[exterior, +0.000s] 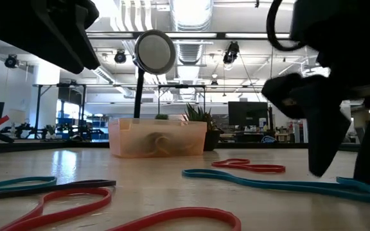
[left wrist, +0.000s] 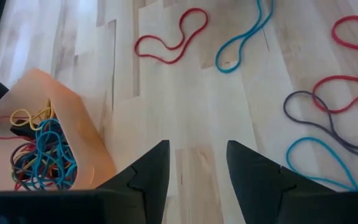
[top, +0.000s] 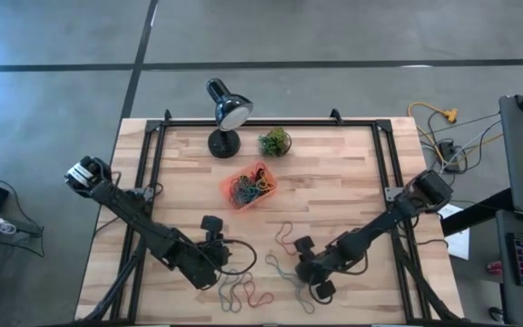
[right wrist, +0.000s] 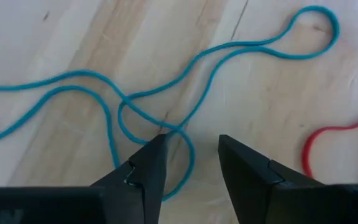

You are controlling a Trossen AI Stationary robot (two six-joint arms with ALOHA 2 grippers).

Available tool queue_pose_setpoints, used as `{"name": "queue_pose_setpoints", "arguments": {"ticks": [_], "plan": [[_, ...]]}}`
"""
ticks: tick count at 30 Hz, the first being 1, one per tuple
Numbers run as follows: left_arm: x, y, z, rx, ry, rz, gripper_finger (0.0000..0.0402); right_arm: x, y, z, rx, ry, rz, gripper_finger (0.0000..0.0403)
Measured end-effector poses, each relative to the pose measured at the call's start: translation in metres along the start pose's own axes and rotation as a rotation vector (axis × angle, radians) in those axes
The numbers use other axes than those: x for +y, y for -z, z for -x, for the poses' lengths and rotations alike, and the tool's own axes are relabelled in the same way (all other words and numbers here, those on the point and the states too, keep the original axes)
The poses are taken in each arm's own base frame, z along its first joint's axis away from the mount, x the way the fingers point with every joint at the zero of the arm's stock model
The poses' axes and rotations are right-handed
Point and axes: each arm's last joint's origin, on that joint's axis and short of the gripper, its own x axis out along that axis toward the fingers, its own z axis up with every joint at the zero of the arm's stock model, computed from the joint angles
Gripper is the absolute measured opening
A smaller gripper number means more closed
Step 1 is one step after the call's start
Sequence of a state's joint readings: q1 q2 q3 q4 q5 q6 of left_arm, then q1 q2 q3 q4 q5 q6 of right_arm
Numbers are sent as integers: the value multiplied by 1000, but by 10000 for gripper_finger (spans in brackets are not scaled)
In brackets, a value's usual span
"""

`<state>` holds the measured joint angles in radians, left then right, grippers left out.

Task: Pick and place rubber bands into bin
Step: Put the blue rubberband into the orange bin

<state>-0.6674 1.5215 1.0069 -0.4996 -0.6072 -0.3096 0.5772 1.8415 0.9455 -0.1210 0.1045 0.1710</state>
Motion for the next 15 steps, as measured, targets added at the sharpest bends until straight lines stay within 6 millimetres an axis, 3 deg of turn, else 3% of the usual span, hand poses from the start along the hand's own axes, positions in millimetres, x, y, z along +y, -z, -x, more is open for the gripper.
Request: {"name": "queue_pose_setpoints", "arguments": {"ticks": [8, 15], "plan": [[0, 0, 0, 1, 0, -1, 144, -9, 2, -6, 44, -32, -72, 127], [0, 0, 0, 3, -1, -3, 144, -10, 4, -7, 58, -29, -80, 52]]}}
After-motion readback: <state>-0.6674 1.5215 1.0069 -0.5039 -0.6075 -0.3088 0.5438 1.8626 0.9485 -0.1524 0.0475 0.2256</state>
